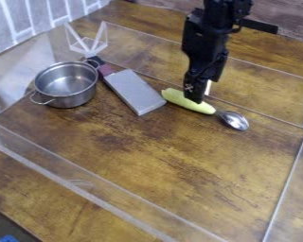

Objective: Put the spoon into the silver pot

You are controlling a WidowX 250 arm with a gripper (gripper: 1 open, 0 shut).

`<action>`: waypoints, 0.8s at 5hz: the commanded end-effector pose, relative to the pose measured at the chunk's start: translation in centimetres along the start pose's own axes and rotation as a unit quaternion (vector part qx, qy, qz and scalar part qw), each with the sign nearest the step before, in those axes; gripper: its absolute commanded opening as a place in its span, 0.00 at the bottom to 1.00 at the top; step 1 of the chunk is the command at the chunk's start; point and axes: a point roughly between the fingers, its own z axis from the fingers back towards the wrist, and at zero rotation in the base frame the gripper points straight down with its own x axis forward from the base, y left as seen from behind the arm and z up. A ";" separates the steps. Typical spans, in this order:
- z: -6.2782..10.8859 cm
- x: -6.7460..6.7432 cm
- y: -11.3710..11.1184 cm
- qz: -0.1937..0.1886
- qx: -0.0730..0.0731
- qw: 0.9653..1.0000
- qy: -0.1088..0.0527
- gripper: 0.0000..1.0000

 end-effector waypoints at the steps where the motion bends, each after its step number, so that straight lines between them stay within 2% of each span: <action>1: 2.5 0.0 -1.8 0.007 -0.034 0.999 0.010 1.00; 3: 1.2 0.8 -2.0 0.013 -0.029 0.999 0.014 1.00; 4: -0.8 0.7 -1.8 0.002 -0.029 0.999 0.020 1.00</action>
